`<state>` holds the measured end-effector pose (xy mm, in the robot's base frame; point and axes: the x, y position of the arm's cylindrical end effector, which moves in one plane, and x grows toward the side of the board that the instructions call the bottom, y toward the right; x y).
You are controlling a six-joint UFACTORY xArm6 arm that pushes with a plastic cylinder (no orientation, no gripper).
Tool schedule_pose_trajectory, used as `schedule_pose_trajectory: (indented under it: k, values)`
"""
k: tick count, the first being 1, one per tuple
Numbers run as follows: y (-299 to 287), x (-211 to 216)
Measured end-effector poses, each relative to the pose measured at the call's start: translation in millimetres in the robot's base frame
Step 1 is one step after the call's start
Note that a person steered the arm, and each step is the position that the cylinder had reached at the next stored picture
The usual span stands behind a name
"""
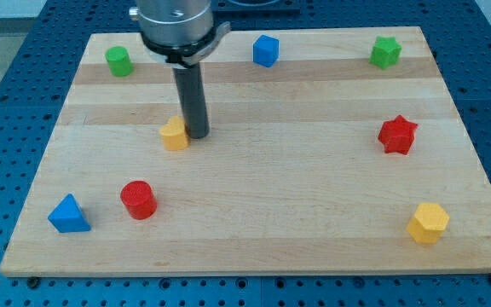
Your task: Push the yellow heart to the center left
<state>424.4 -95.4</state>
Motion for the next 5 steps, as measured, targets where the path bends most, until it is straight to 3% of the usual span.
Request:
schedule_pose_trajectory:
  k: [3, 4, 5]
  values:
    - [-63.9, 0.0]
    - [-69.2, 0.3]
    - [-42.8, 29.8]
